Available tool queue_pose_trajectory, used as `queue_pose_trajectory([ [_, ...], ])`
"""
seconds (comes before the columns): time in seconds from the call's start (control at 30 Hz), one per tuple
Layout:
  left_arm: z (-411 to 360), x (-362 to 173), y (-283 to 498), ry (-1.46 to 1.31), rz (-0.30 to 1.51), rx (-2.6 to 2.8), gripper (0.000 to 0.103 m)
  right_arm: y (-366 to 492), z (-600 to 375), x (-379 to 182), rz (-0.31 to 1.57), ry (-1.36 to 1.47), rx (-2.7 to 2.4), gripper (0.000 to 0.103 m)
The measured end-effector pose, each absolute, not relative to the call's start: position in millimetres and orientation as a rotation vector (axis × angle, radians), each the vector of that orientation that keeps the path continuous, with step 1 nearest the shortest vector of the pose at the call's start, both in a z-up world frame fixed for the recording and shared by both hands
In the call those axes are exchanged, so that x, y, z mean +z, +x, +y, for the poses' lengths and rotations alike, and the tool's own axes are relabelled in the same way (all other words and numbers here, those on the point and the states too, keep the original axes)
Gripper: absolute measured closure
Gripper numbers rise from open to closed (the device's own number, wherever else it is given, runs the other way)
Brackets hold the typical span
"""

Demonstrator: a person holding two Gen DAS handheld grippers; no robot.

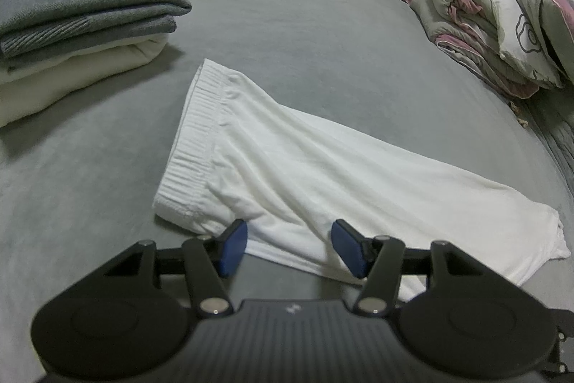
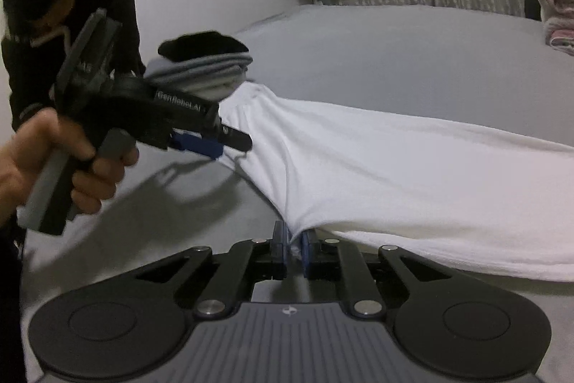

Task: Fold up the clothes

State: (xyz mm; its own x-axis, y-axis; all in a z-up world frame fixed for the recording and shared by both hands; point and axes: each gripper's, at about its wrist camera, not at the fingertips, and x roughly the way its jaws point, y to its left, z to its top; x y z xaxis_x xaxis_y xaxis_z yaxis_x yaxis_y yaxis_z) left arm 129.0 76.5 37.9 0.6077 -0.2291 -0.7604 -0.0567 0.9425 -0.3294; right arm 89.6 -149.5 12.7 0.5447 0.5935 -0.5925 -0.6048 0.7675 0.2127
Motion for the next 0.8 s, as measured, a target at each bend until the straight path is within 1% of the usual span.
queue_pose_trajectory([
  [0.53, 73.2, 37.8, 127.7, -0.319, 0.915, -0.102, 0.047, 78.2, -150.8, 13.3, 0.694, -0.012, 0.706, 0.089],
  [0.73, 72.9, 37.8, 128.3, -0.318, 0.916, -0.103, 0.047, 74.5, -155.3, 15.1, 0.755, -0.008, 0.759, 0.09],
  [0.8, 72.8, 37.9, 128.5, -0.318, 0.917, -0.103, 0.047, 74.6, -158.2, 17.1, 0.738, -0.015, 0.719, 0.09],
])
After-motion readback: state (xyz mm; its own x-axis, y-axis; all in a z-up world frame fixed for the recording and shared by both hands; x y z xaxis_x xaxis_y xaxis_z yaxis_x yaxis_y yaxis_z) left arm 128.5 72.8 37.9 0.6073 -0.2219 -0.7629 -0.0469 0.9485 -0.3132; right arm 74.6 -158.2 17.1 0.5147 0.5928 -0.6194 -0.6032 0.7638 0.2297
